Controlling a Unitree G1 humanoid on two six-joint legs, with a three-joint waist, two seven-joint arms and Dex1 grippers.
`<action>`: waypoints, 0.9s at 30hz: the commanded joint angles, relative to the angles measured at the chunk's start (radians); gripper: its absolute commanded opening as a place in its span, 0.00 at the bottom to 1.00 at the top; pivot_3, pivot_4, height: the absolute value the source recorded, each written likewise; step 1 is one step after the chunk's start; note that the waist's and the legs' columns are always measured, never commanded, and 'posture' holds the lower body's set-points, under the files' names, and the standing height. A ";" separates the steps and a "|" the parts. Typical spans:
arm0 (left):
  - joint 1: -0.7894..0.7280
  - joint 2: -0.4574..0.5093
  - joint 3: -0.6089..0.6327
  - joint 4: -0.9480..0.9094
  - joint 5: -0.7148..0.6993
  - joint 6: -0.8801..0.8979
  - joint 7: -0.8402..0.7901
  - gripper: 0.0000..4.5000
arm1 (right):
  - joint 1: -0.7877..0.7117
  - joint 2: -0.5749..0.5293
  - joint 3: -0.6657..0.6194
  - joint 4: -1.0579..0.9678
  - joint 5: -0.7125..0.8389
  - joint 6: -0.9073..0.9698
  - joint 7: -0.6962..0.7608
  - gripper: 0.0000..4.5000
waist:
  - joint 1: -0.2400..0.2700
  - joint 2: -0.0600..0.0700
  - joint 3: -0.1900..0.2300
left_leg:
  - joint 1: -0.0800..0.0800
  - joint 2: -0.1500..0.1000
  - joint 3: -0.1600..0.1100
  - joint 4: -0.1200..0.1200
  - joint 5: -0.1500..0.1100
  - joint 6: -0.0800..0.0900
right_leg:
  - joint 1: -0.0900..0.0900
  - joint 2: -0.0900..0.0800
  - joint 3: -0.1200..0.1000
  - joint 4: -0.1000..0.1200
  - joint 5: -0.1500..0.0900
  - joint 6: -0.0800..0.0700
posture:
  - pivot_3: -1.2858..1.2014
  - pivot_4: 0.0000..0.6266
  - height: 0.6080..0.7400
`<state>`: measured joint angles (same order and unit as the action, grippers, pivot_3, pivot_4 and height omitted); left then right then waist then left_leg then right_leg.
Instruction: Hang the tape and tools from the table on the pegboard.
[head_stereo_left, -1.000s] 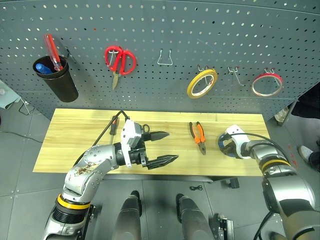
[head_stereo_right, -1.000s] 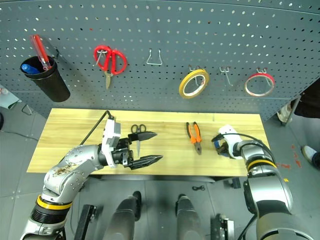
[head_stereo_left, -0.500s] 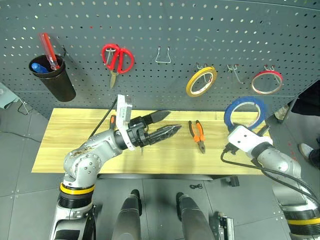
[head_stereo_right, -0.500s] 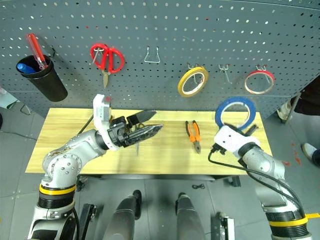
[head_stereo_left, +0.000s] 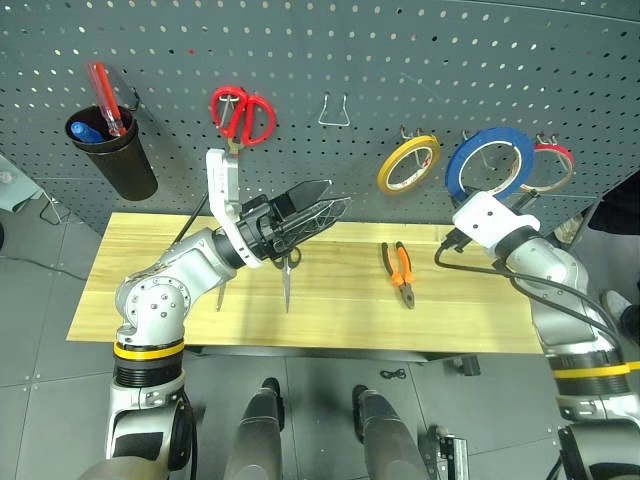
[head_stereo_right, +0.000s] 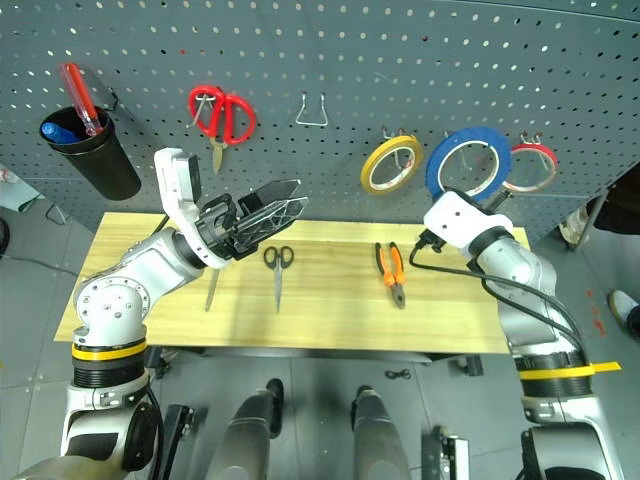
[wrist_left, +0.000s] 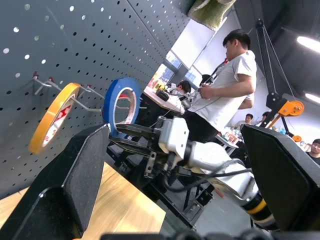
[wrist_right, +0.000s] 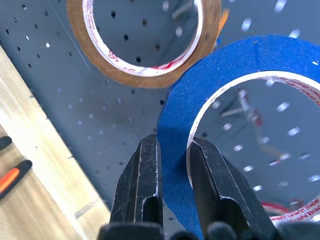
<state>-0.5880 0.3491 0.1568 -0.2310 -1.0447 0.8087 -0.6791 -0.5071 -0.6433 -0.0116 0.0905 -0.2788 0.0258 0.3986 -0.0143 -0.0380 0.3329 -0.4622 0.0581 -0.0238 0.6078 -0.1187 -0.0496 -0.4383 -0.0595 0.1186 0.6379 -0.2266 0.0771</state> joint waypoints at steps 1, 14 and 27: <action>0.005 -0.001 0.008 -0.051 -0.026 -0.006 0.004 1.00 | -0.029 -0.001 -0.039 0.027 0.073 0.007 0.031 0.40 | 0.000 0.000 0.000 | 0.000 0.000 0.000 0.000 0.000 0.000 | 0.000 0.000 0.000 0.000 0.000 0.000 | 0.55 0.41 1.00; 0.120 0.083 -0.046 -0.061 0.078 -0.049 -0.091 1.00 | 0.221 0.040 -0.063 -0.202 0.140 0.254 0.054 1.00 | -0.001 0.000 0.000 | 0.000 0.000 -0.001 0.001 0.000 0.000 | 0.000 0.000 -0.001 0.002 0.000 0.000 | 0.54 0.43 1.00; 0.393 0.286 -0.030 -0.119 0.218 -0.132 -0.229 1.00 | -0.120 0.199 0.075 0.036 0.347 0.917 0.170 1.00 | -0.025 0.000 -0.001 | 0.001 0.001 -0.001 0.000 0.006 0.001 | -0.001 0.001 0.000 0.004 -0.002 -0.003 | 0.56 0.49 1.00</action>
<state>-0.2066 0.6263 0.0913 -0.3050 -0.8098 0.6798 -0.9123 -0.6053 -0.4356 0.0627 0.0721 0.0659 0.9432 0.5628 -0.0395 -0.0380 0.3322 -0.4610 0.0593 -0.0245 0.6079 -0.1123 -0.0481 -0.4392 -0.0585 0.1180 0.6422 -0.2289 0.0739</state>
